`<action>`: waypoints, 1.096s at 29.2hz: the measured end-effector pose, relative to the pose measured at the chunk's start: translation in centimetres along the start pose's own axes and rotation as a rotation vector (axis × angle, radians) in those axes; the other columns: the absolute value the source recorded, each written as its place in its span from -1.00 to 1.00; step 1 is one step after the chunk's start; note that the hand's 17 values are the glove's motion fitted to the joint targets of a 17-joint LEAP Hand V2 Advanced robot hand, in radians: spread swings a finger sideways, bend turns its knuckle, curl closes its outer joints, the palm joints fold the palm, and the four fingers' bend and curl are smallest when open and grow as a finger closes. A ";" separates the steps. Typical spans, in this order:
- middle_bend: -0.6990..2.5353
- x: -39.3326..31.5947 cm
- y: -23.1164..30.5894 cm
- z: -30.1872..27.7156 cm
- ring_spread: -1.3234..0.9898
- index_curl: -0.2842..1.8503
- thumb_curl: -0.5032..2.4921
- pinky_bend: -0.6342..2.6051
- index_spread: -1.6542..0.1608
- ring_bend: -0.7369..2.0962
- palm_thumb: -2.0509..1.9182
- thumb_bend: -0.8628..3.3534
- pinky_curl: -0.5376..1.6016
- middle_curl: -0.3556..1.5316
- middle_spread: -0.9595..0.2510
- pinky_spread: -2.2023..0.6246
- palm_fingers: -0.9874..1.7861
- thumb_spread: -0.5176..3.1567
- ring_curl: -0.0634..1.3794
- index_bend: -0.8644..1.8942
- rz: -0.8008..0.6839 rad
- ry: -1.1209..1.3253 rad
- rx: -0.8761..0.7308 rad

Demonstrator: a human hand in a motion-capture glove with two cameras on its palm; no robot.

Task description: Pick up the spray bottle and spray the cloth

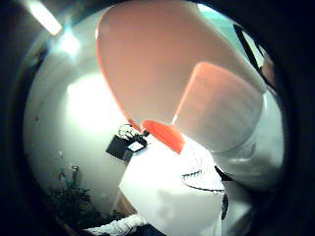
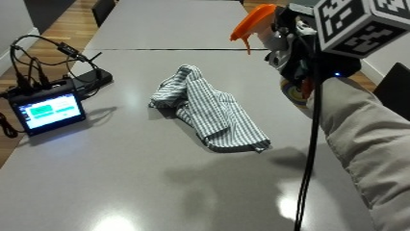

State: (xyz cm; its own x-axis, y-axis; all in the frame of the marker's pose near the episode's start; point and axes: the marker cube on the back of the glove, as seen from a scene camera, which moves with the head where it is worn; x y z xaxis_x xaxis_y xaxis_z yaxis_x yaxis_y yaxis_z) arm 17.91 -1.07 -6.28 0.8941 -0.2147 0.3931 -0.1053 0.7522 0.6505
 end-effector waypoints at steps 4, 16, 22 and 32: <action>-0.34 -0.5 -1.8 0.6 -0.01 -0.28 -0.21 -0.35 0.52 -0.17 0.62 -0.60 -0.06 -0.06 0.35 0.38 0.55 -0.53 -0.23 -0.25 -0.084 0.254 -0.081; -0.34 -1.2 -1.1 3.5 -0.02 -0.26 -0.19 -0.35 0.52 -0.17 0.60 -0.60 -0.06 -0.04 0.35 0.37 0.57 -0.55 -0.21 -0.25 -0.206 0.546 -0.224; -0.33 -1.4 -1.2 3.6 -0.02 -0.25 -0.18 -0.35 0.52 -0.17 0.60 -0.61 -0.06 -0.04 0.35 0.37 0.57 -0.56 -0.21 -0.24 -0.215 0.570 -0.239; -0.33 0.1 -1.5 3.4 -0.02 -0.24 -0.17 -0.35 0.51 -0.17 0.59 -0.61 -0.06 -0.04 0.33 0.37 0.59 -0.56 -0.20 -0.24 -0.067 0.452 -0.234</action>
State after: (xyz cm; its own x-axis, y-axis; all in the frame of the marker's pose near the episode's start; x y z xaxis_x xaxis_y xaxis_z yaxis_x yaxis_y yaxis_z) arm 16.69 -4.34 -5.05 0.9999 -0.0150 0.0012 0.0125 0.8766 0.4810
